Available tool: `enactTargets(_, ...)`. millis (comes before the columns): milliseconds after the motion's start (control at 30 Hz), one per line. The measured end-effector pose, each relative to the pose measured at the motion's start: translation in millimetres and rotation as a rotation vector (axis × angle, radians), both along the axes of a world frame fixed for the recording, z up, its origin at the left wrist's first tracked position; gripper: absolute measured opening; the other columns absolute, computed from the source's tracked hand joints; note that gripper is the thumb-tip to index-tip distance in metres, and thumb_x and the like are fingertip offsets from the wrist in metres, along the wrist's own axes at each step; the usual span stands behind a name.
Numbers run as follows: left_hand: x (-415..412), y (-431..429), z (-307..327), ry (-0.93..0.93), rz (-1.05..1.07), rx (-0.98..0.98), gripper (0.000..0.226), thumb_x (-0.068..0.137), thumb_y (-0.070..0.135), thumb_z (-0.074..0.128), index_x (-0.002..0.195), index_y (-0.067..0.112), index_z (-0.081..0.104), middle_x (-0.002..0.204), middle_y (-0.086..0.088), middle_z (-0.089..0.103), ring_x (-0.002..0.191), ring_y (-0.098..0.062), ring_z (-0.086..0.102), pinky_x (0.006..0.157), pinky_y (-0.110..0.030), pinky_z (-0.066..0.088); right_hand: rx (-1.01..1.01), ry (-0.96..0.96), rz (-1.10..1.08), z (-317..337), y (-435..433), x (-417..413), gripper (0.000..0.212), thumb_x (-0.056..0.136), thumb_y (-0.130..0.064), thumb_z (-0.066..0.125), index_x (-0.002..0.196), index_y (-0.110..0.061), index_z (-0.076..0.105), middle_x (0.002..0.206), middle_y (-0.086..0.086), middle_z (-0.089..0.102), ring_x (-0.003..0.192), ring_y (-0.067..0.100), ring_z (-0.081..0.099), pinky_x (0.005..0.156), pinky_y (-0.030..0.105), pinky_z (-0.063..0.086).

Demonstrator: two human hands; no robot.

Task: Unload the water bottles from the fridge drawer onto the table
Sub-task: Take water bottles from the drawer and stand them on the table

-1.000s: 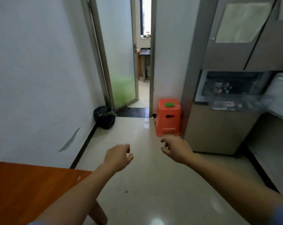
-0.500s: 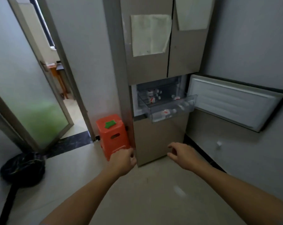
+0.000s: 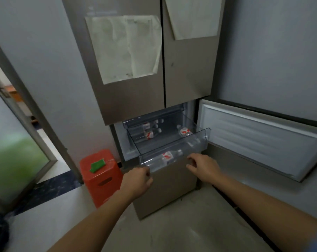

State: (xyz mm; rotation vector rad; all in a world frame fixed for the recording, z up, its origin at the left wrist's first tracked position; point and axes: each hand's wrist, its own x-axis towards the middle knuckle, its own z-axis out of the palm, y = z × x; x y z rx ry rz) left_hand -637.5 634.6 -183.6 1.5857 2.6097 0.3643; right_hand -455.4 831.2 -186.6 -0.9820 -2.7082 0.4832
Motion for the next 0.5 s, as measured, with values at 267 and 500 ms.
enactTargets(267, -48, 106, -17, -0.058, 0.008, 0.061, 0.019, 0.088, 0.038, 0.052, 0.095, 0.022, 0.060, 0.091, 0.000, 0.067, 0.082, -0.019, 0.063, 0.072, -0.037, 0.054, -0.012, 0.008, -0.024, -5, 120, -57, 0.032, 0.086, -0.036, 0.061, 0.116, -0.025, 0.061, 0.089, -0.004, 0.066, 0.076, 0.014, 0.057, 0.064, 0.027, 0.042)
enactTargets(500, -105, 193, -51, -0.109, 0.029, 0.026, 0.024, 0.090, 0.040, 0.051, 0.093, 0.018, 0.061, 0.094, -0.004, 0.069, 0.085, -0.022, 0.063, 0.071, -0.034, 0.051, 0.023, -0.108, -0.082, -9, 211, -131, 0.038, 0.088, -0.039, 0.057, 0.120, -0.018, 0.059, 0.112, 0.010, 0.066, 0.098, 0.030, 0.062, 0.074, 0.033, 0.044)
